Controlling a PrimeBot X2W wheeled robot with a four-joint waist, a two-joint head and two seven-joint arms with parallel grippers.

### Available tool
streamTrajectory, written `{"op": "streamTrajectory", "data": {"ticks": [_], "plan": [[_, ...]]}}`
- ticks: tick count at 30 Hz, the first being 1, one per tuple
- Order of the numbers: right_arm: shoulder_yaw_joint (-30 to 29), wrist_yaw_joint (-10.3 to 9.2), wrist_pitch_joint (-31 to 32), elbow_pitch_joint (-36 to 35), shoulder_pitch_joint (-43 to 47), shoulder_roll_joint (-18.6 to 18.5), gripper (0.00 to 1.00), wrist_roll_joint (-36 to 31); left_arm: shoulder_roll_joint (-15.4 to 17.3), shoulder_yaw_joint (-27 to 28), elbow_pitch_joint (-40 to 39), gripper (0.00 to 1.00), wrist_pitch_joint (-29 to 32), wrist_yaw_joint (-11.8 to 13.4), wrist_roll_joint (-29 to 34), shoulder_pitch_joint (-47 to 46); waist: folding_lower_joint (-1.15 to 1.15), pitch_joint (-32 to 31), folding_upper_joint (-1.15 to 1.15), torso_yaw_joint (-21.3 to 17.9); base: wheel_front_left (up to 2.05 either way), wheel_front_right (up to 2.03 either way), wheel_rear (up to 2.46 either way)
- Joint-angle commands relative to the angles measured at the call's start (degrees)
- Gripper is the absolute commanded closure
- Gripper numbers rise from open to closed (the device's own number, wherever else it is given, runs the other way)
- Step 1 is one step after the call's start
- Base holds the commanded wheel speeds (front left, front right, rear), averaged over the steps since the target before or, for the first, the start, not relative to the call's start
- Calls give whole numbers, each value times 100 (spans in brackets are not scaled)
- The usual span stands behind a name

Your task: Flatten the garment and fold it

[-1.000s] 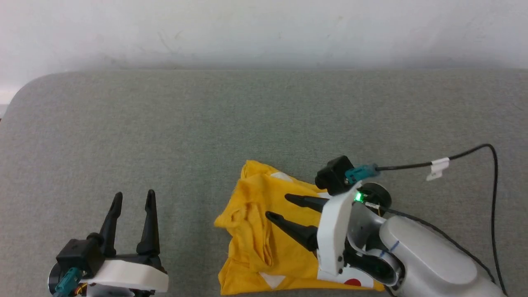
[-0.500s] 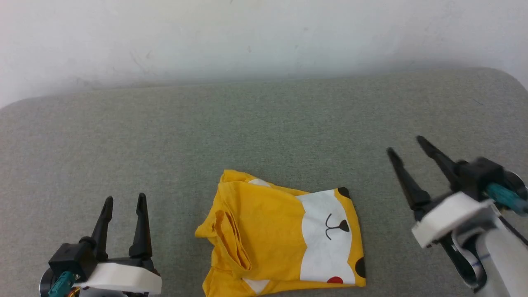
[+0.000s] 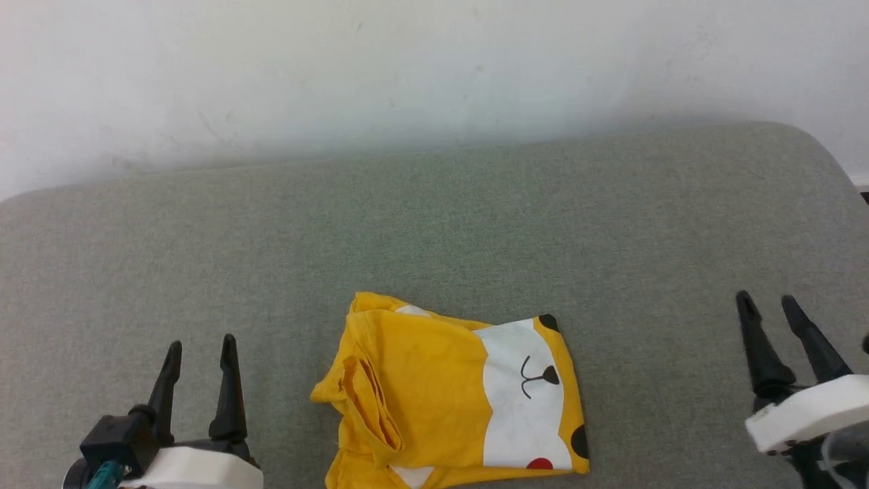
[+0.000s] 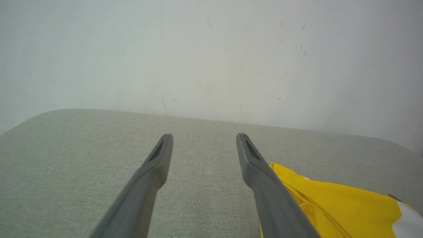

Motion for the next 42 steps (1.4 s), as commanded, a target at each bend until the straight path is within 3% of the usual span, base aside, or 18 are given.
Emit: {"op": "streamTrajectory", "data": {"ticks": [1,4,10,15,26,27,28,29,35,42], "plan": [[-213,-3,254,87,39,-64,0,242,-17,25,35,0,-28,36,6,79,1,-33,-1,-3,0,0,0],[-527,-3,1041,410,10,-140,0,1027,-31,0,79,0,-28,28,-8,104,1,-67,-1,44,0,0,0],[-433,-3,2660,832,-75,-150,0,2235,-71,-48,96,0,-28,30,-22,62,1,-53,-1,198,0,0,0],[-219,-3,3716,1401,-377,153,0,3087,-137,-95,81,0,-28,29,-30,-23,1,-17,-1,382,0,0,0],[521,-3,3913,2814,-1276,516,0,3744,-292,-182,11,0,-28,6,-50,-141,1,137,-1,834,0,0,0],[605,-3,3946,2941,-1319,505,38,3735,-300,-182,11,0,-28,2,-49,-145,1,143,-1,868,0,0,0],[666,-3,3950,3035,-1362,489,65,3736,-309,-178,13,0,-28,1,-50,-149,1,145,-1,897,0,0,0],[724,-3,3947,3095,-1403,472,100,3746,-316,-171,16,0,-28,0,-50,-150,1,143,-1,917,0,0,0],[1347,-3,3719,2774,-1521,40,100,3392,-349,-88,21,0,-28,4,-60,-76,1,66,-1,884,0,0,0],[2360,-3,3182,2070,-1583,-1075,100,1679,-370,-30,-34,0,-28,-25,-42,-30,1,-8,-1,512,0,0,0]]}}
